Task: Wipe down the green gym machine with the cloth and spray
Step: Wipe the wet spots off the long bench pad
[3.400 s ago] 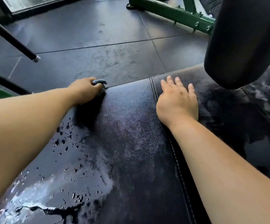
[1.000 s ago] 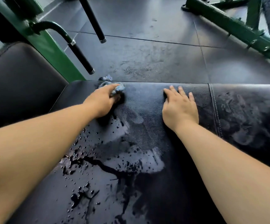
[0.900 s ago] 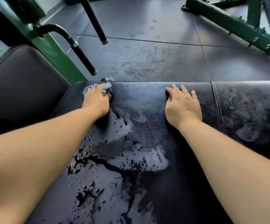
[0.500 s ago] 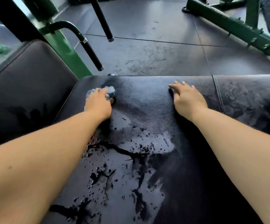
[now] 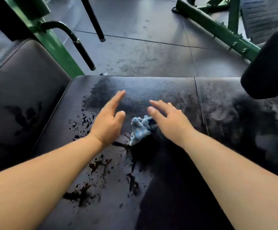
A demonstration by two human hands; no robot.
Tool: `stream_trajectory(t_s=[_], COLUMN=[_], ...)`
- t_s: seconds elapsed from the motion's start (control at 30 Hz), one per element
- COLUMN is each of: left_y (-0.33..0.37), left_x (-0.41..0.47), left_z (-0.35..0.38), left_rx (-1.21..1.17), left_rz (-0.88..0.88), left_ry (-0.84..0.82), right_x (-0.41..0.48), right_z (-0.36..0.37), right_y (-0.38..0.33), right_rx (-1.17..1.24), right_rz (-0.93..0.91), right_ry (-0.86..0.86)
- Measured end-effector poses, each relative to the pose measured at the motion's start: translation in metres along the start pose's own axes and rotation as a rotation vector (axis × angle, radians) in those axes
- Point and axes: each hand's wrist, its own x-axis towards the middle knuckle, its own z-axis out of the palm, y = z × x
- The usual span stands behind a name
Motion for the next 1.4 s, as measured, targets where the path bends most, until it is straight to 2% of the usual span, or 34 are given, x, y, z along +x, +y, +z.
stream_trajectory(t_s=[0.03, 0.07, 0.1, 0.17, 0.27, 0.33, 0.37, 0.43, 0.47, 0.5, 0.6, 0.67, 0.7, 0.8, 0.87, 0.93, 1.03, 1.1, 1.13, 1.17, 1.3, 1.33, 1.4], left_y=[-0.010, -0.022, -0.035, -0.055, -0.059, -0.052, -0.048, -0.040, -0.037, -0.035, -0.028, -0.020, -0.016, -0.008, -0.005, -0.005, -0.009, -0.008, -0.006, -0.003, -0.002, -0.004, -0.008], left_x=[0.006, 0.006, 0.003, -0.011, -0.025, -0.034, -0.041, -0.057, -0.065, -0.071, -0.081, -0.087, -0.092, -0.102, -0.112, -0.123, -0.140, -0.144, -0.144, -0.145, -0.158, -0.162, -0.171], left_z=[-0.012, -0.020, -0.025, -0.026, -0.023, -0.028, -0.031, -0.034, -0.036, -0.038, -0.042, -0.041, -0.038, -0.029, -0.021, -0.015, -0.016, -0.023, -0.028, -0.032, -0.037, -0.037, -0.035], left_rx=[0.085, 0.222, 0.358, 0.510, 0.597, 0.656, 0.677, 0.693, 0.694, 0.703, 0.795, 0.857, 0.879, 0.886, 0.852, 0.814, 0.800, 0.841, 0.871, 0.904, 0.960, 0.962, 0.957], left_rz=[-0.113, -0.214, -0.277, -0.277, -0.230, -0.220, -0.234, -0.294, -0.326, -0.354, -0.412, -0.430, -0.442, -0.478, -0.491, -0.475, -0.441, -0.408, -0.394, -0.387, -0.384, -0.373, -0.365], left_ry=[0.160, 0.240, 0.241, 0.147, -0.022, -0.120, -0.165, -0.247, -0.274, -0.287, -0.345, -0.382, -0.378, -0.340, -0.293, -0.234, -0.190, -0.238, -0.279, -0.320, -0.359, -0.348, -0.324], right_x=[-0.005, -0.011, -0.018, -0.036, -0.050, -0.034, -0.024, -0.018, -0.027, -0.044, -0.126, -0.135, -0.122, -0.072, -0.072, -0.101, -0.167, -0.195, -0.192, -0.181, -0.132, -0.138, -0.177], right_z=[0.022, 0.045, 0.066, 0.095, 0.081, 0.054, 0.041, 0.031, 0.038, 0.052, 0.091, 0.078, 0.064, 0.026, 0.029, 0.051, 0.077, 0.068, 0.059, 0.049, 0.036, 0.047, 0.080], right_y=[-0.007, -0.012, -0.017, -0.019, -0.005, 0.018, 0.027, 0.030, 0.021, 0.011, 0.005, 0.022, 0.032, 0.049, 0.047, 0.035, 0.032, 0.039, 0.044, 0.048, 0.046, 0.038, 0.027], right_rx=[-0.099, -0.210, -0.310, -0.404, -0.414, -0.482, -0.537, -0.480, -0.407, -0.380, -0.357, -0.369, -0.396, -0.447, -0.428, -0.407, -0.334, -0.331, -0.341, -0.356, -0.365, -0.339, -0.316], right_rz=[-0.082, -0.168, -0.244, -0.398, -0.535, -0.483, -0.365, -0.117, -0.095, -0.164, -0.609, -0.735, -0.712, -0.367, -0.280, -0.324, -0.625, -0.815, -0.859, -0.838, -0.447, -0.421, -0.557], right_ry=[-0.091, -0.155, -0.187, -0.164, -0.184, -0.102, -0.032, 0.093, 0.106, 0.058, -0.222, -0.336, -0.298, -0.142, -0.038, -0.074, -0.271, -0.450, -0.473, -0.426, -0.115, -0.091, -0.198])
